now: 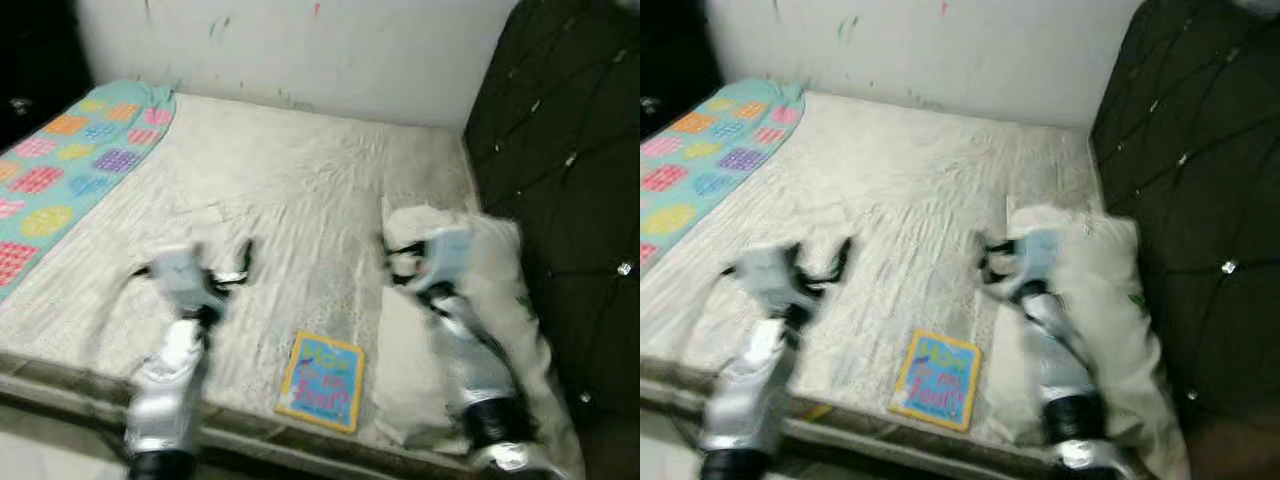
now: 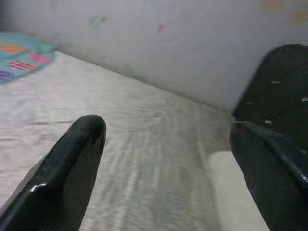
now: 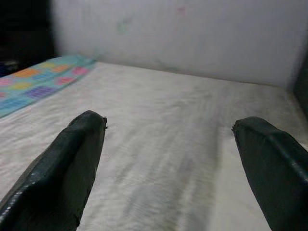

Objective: Clean up the room

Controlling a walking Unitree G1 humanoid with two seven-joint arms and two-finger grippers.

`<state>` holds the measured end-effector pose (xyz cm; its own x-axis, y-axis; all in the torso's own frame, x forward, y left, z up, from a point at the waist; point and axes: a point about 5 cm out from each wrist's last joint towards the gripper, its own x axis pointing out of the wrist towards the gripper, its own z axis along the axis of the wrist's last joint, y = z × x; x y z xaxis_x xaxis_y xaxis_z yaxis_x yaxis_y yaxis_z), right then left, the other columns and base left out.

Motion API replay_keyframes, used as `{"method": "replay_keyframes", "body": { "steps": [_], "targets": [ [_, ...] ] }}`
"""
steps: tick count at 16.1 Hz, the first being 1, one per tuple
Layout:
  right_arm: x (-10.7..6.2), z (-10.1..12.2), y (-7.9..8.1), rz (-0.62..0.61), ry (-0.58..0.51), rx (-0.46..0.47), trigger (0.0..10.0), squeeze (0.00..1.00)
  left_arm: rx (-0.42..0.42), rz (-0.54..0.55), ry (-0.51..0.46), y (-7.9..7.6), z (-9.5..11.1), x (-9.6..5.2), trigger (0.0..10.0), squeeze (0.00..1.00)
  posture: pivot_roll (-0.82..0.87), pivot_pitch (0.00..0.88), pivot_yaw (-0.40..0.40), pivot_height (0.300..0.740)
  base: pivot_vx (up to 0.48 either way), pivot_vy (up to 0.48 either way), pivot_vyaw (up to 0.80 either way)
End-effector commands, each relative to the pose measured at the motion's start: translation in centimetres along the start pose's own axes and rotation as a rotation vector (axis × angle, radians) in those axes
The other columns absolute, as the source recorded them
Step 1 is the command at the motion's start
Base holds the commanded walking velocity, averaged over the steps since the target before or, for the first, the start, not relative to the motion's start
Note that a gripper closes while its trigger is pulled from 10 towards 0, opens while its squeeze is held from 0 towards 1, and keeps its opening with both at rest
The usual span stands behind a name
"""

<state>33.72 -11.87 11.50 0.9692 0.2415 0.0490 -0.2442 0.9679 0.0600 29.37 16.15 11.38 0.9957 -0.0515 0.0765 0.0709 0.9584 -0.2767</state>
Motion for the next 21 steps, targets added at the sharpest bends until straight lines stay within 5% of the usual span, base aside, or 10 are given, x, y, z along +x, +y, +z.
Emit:
{"method": "replay_keyframes", "body": {
  "steps": [1,4,21],
  "targets": [
    [-0.16,0.33,-1.15,-0.029,-0.009,-0.022,10.0,0.0,-0.03,-0.004,0.015,-0.85,-0.33,0.16,10.0,0.0,-0.03,0.0,-0.025,0.74,0.0,0.0,0.0],
    [-0.19,0.32,-1.39,-0.028,-0.009,-0.027,10.0,0.0,-0.05,-0.007,0.017,-0.85,-0.45,0.23,10.0,0.0,-0.03,0.0,-0.026,0.74,0.0,0.0,0.0],
    [-0.12,0.27,-1.33,-0.013,0.001,-0.024,10.0,0.0,-0.063,0.0,0.019,-0.98,-0.35,0.41,10.0,0.0,-0.04,0.0,-0.031,0.74,0.0,0.48,-0.16]
  ]
}}
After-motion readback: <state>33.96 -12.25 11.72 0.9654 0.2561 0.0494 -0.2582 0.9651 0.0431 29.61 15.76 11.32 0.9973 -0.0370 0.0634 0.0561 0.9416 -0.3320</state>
